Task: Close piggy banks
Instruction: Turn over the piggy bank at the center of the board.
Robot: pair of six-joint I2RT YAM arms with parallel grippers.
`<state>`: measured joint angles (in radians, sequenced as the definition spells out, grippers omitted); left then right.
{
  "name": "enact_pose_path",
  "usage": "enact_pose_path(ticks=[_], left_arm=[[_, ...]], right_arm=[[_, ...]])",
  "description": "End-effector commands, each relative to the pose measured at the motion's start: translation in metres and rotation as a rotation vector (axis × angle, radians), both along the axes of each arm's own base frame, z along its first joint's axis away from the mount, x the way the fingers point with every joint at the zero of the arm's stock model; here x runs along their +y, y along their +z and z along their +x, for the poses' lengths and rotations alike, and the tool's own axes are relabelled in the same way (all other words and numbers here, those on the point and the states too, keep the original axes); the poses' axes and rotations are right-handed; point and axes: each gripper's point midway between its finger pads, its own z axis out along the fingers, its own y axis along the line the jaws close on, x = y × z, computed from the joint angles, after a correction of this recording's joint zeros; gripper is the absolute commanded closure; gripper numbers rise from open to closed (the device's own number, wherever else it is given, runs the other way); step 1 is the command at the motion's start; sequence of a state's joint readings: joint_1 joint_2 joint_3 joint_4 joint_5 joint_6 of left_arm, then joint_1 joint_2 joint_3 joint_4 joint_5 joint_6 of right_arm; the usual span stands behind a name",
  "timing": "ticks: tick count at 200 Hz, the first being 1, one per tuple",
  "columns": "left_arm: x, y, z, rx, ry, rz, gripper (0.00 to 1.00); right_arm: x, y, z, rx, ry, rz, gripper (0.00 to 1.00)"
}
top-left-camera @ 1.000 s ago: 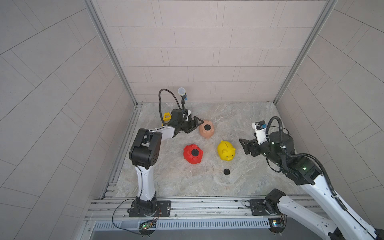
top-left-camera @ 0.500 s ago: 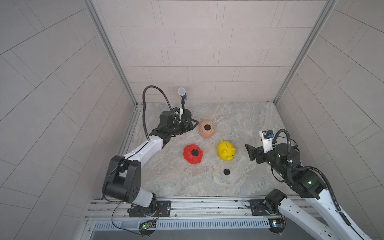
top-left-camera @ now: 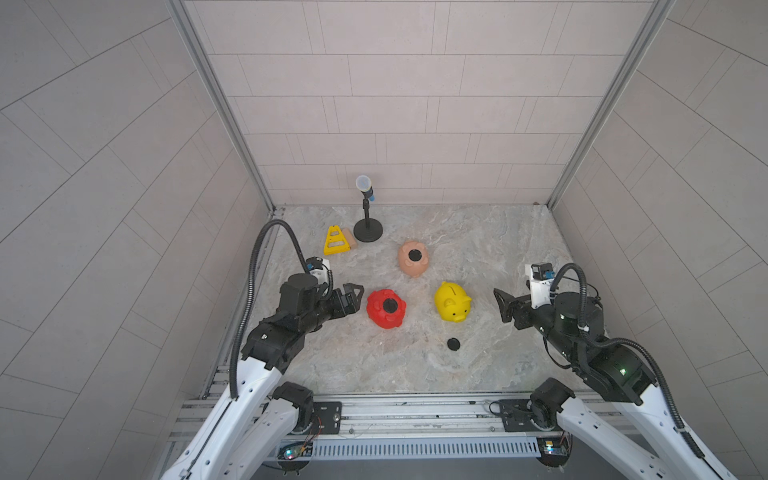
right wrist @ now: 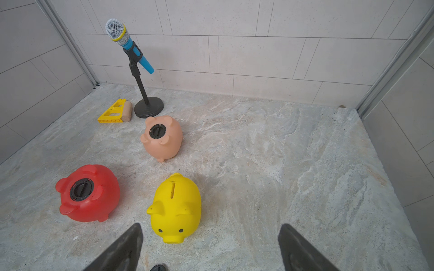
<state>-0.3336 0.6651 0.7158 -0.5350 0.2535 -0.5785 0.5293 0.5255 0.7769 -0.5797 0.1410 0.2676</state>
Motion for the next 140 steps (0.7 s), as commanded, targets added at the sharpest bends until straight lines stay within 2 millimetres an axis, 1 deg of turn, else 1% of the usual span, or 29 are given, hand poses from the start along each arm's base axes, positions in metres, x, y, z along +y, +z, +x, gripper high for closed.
enact_pose_path(ticks=[1, 12, 32, 68, 84, 140], left_arm=[[0.019, -0.004, -0.023, 0.015, 0.044, 0.073, 0.08], [0.024, 0.003, -0.028, -0.016, 0.063, 0.076, 0.08], [0.029, 0.008, -0.032, -0.054, 0.087, 0.085, 0.08], [0.029, 0.002, -0.029, -0.028, 0.085, 0.11, 0.08], [0.028, 0.0, -0.028, -0.024, 0.085, 0.115, 0.08], [0.03, 0.002, -0.03, -0.035, 0.091, 0.124, 0.08]], right_arm=[[0.001, -0.007, 0.002, 0.025, -0.012, 0.012, 0.09], [0.001, -0.009, 0.003, 0.034, -0.014, 0.012, 0.09], [0.003, -0.014, 0.003, 0.049, -0.013, 0.013, 0.09], [0.003, -0.019, 0.005, 0.066, -0.018, 0.015, 0.09], [0.008, -0.022, 0.006, 0.085, 0.001, 0.016, 0.09], [0.013, -0.031, 0.013, 0.146, 0.004, 0.004, 0.09]])
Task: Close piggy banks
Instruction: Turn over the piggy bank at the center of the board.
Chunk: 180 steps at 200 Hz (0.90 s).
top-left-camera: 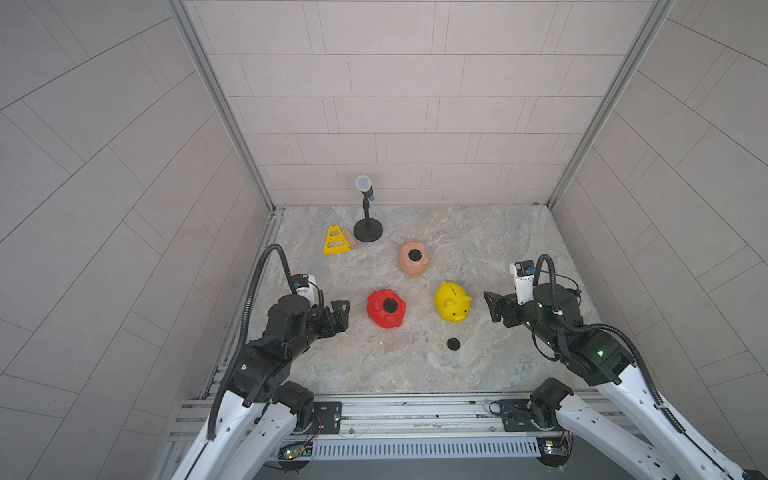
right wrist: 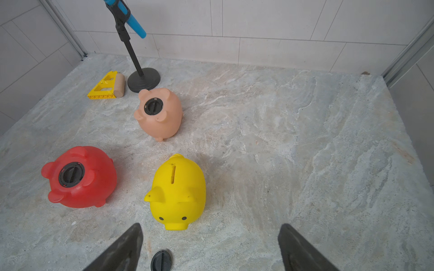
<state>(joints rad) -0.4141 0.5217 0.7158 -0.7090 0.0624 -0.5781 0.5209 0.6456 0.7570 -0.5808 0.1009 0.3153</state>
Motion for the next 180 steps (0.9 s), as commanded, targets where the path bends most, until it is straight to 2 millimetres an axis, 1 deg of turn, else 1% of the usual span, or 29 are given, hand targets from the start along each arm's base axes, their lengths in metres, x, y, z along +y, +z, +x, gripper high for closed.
enact_pose_path(ticks=[1, 47, 66, 91, 102, 130, 136, 138, 146, 167, 180], left_arm=[[0.004, 0.007, 0.0, -0.023, 0.012, 0.015, 0.08], [0.001, 0.006, 0.0, -0.018, -0.001, 0.014, 0.08], [-0.003, 0.003, 0.0, -0.004, -0.019, 0.009, 0.08], [-0.01, 0.0, 0.001, 0.021, -0.048, 0.007, 0.1], [-0.012, 0.0, 0.001, 0.025, -0.061, 0.003, 0.1], [-0.016, -0.003, 0.0, 0.036, -0.078, 0.004, 0.11], [-0.017, -0.003, 0.0, 0.036, -0.08, 0.003, 0.12], [-0.017, -0.004, 0.0, 0.038, -0.081, 0.004, 0.12], [-0.017, -0.005, 0.001, 0.042, -0.082, 0.004, 0.12], [-0.019, -0.005, 0.001, 0.051, -0.089, 0.004, 0.12], [-0.026, -0.006, 0.001, 0.059, -0.118, -0.01, 0.13]], right_arm=[[0.0, 0.005, 0.0, 0.004, -0.003, 0.017, 0.09], [0.0, -0.004, 0.005, 0.05, -0.019, 0.033, 0.09], [0.0, -0.012, 0.013, 0.088, -0.035, 0.069, 0.09], [-0.001, -0.024, 0.028, 0.125, -0.059, 0.16, 0.1], [-0.005, -0.031, 0.035, 0.143, -0.079, 0.216, 0.11], [-0.021, -0.05, 0.053, 0.168, -0.154, 0.37, 0.12], [-0.025, -0.049, 0.058, 0.156, -0.168, 0.402, 0.12], [-0.026, -0.058, 0.057, 0.174, -0.176, 0.406, 0.12], [-0.032, -0.068, 0.06, 0.185, -0.202, 0.439, 0.13], [-0.041, -0.083, 0.07, 0.189, -0.242, 0.506, 0.14], [-0.047, -0.092, 0.074, 0.193, -0.267, 0.546, 0.15]])
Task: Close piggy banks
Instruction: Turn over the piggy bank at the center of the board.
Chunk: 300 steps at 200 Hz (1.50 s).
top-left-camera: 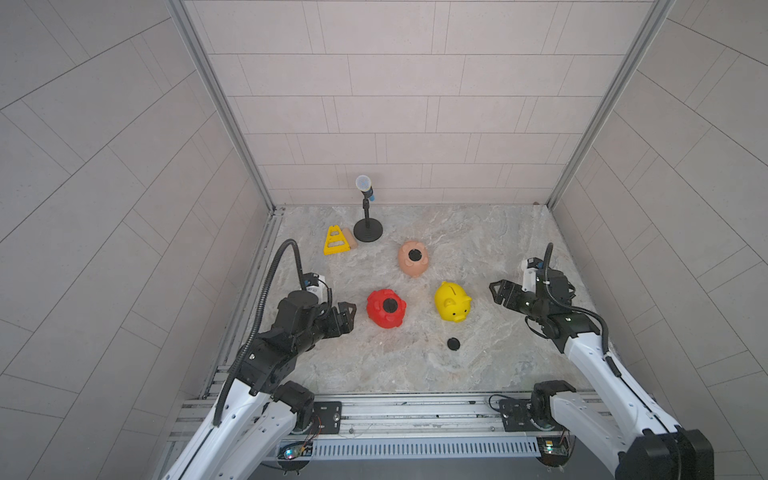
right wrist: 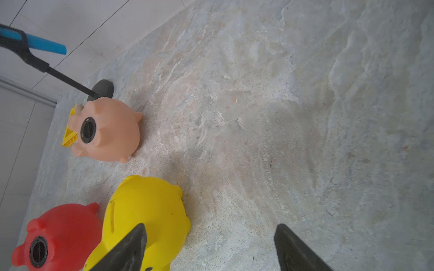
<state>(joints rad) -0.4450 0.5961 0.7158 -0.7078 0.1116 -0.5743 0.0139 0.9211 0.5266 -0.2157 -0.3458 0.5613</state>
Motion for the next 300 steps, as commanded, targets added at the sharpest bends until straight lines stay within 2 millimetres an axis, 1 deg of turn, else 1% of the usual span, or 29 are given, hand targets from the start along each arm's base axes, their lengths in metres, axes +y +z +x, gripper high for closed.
enact_pose_path(ticks=[1, 21, 44, 61, 79, 81, 86, 99, 110, 144, 168, 190, 214, 233, 251, 271, 300], left_arm=[[-0.01, 0.009, 0.001, -0.018, -0.048, -0.021, 0.13], [-0.021, 0.009, 0.001, 0.004, -0.094, -0.034, 0.14], [-0.033, 0.01, 0.003, 0.016, -0.12, -0.032, 0.14], [-0.049, 0.016, 0.004, 0.013, -0.16, -0.045, 0.15], [-0.067, 0.023, 0.004, -0.014, -0.191, -0.044, 0.15], [-0.072, 0.019, 0.006, -0.001, -0.198, -0.033, 0.15], [-0.079, 0.017, 0.006, 0.002, -0.211, -0.024, 0.15], [-0.097, 0.016, 0.006, -0.007, -0.241, -0.008, 0.15], [-0.114, 0.014, 0.008, -0.008, -0.265, 0.013, 0.15], [-0.171, 0.011, 0.015, -0.018, -0.332, 0.057, 0.15], [-0.208, 0.006, 0.022, 0.001, -0.365, 0.051, 0.15], [-0.24, -0.006, 0.03, 0.021, -0.389, 0.051, 0.15], [-0.267, -0.026, 0.039, 0.056, -0.401, 0.048, 0.15], [-0.281, -0.041, 0.046, 0.082, -0.405, 0.067, 0.15], [-0.29, -0.05, 0.053, 0.089, -0.401, 0.086, 0.16], [-0.29, -0.059, 0.061, 0.084, -0.373, 0.127, 0.17], [-0.29, -0.067, 0.068, 0.086, -0.351, 0.133, 0.18]], right_arm=[[0.003, 0.009, 0.017, -0.08, -0.021, 0.13, 0.15], [0.001, 0.002, 0.023, -0.09, -0.041, 0.202, 0.17], [0.01, 0.007, 0.031, -0.13, -0.007, 0.262, 0.18], [0.009, 0.005, 0.035, -0.149, -0.023, 0.292, 0.19], [0.013, 0.006, 0.035, -0.154, 0.001, 0.307, 0.2], [0.014, 0.007, 0.035, -0.156, 0.002, 0.308, 0.2], [0.014, 0.007, 0.034, -0.155, 0.003, 0.307, 0.2], [0.011, 0.003, 0.032, -0.151, -0.013, 0.303, 0.2], [0.011, 0.003, 0.031, -0.16, -0.012, 0.298, 0.2], [0.011, -0.001, 0.029, -0.162, -0.016, 0.306, 0.21], [0.014, 0.002, 0.03, -0.18, -0.005, 0.326, 0.21], [0.015, 0.002, 0.03, -0.181, -0.002, 0.331, 0.21], [0.017, 0.0, 0.03, -0.177, 0.003, 0.343, 0.22], [0.018, -0.001, 0.031, -0.174, 0.01, 0.35, 0.22], [0.02, -0.002, 0.031, -0.17, 0.016, 0.354, 0.22], [0.021, -0.003, 0.031, -0.169, 0.021, 0.353, 0.23], [0.024, -0.005, 0.032, -0.164, 0.027, 0.353, 0.23]])
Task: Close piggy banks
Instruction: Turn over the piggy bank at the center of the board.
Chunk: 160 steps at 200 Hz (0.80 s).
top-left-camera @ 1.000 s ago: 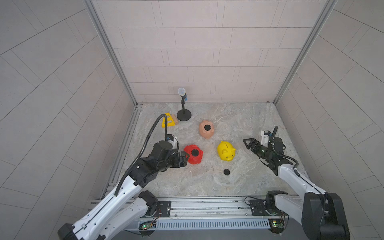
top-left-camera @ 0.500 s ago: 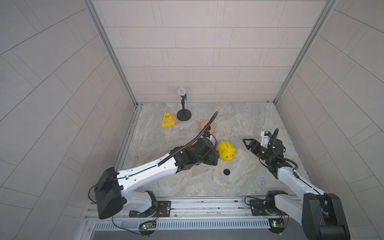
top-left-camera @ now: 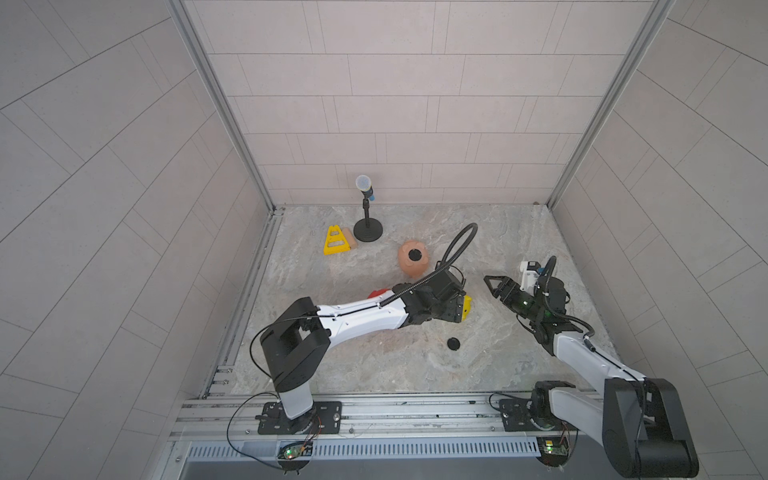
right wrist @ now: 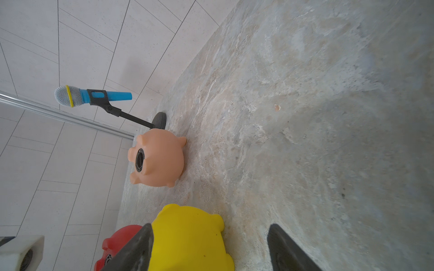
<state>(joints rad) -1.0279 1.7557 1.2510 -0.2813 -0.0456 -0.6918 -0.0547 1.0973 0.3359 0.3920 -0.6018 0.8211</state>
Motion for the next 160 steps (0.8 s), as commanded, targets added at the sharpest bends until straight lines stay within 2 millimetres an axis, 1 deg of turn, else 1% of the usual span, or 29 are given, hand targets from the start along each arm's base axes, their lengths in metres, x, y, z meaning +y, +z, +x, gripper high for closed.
enact_pose_path(ticks=[1, 58, 75, 103, 127, 160], left_arm=[[-0.004, 0.01, 0.011, -0.036, 0.035, -0.022, 0.18], [-0.004, -0.004, 0.021, -0.023, 0.06, -0.039, 0.26], [-0.005, -0.01, 0.023, 0.01, 0.083, -0.061, 0.28], [-0.001, -0.019, 0.024, 0.029, 0.099, -0.049, 0.31], [0.003, -0.023, 0.025, 0.036, 0.112, -0.053, 0.36], [0.005, -0.025, 0.023, 0.049, 0.11, -0.055, 0.37]], right_arm=[[0.005, 0.001, 0.001, -0.012, 0.014, 0.012, 0.23], [0.012, -0.003, 0.002, -0.001, 0.043, 0.016, 0.25], [0.014, -0.004, 0.002, 0.002, 0.048, 0.015, 0.25], [0.015, -0.006, 0.002, 0.005, 0.055, 0.015, 0.25], [0.017, -0.009, 0.002, 0.011, 0.059, 0.009, 0.26], [0.019, -0.009, 0.002, 0.012, 0.068, 0.008, 0.27]])
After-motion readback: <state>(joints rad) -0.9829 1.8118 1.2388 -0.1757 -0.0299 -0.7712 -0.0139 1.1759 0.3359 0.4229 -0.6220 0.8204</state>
